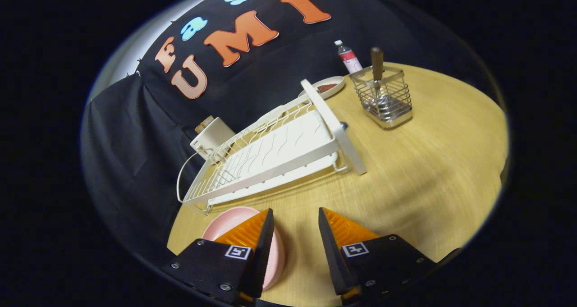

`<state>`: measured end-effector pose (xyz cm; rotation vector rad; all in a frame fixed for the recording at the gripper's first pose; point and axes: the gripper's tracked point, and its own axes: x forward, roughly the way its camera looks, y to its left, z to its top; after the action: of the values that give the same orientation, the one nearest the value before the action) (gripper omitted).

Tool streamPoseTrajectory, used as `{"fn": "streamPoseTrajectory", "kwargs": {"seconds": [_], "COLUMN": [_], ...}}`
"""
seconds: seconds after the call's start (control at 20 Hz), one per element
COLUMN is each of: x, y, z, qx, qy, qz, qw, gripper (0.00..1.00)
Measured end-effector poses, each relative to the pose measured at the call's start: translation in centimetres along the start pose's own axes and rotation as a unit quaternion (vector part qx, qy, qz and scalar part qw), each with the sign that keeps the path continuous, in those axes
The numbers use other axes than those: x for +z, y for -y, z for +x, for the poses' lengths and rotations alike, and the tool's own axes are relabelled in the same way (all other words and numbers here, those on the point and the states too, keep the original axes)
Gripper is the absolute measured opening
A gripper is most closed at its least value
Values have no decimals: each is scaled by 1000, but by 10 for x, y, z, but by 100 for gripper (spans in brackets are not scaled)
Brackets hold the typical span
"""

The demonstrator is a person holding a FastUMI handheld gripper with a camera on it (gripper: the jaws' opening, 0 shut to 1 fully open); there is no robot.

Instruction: Take the plate from the dish rack, then take the spoon from the basket and place it into the plate.

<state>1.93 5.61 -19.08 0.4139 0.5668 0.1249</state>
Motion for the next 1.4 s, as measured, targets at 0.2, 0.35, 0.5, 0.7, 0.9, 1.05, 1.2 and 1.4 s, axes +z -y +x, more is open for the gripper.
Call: {"fn": "streamPoseTrajectory", "kwargs": {"seconds": [0.2, 0.35, 0.5, 0.7, 0.9, 1.05, 1.2, 1.4], "x": [50, 83, 112, 149, 178, 186, 185, 190], "y": [54, 72, 81, 90, 96, 99, 104, 104], "z": [-14, -21, -20, -11, 5, 21, 35, 42], "qx": [-78, -109, -121, -135, -146, -147, -155, -153], "qy": [75, 121, 160, 216, 262, 266, 256, 261], "qz": [-69, -99, -120, -144, -157, -166, -176, -169], "qw": [992, 982, 972, 956, 941, 938, 938, 938], "gripper": [72, 83, 89, 97, 96, 89, 72, 33]}}
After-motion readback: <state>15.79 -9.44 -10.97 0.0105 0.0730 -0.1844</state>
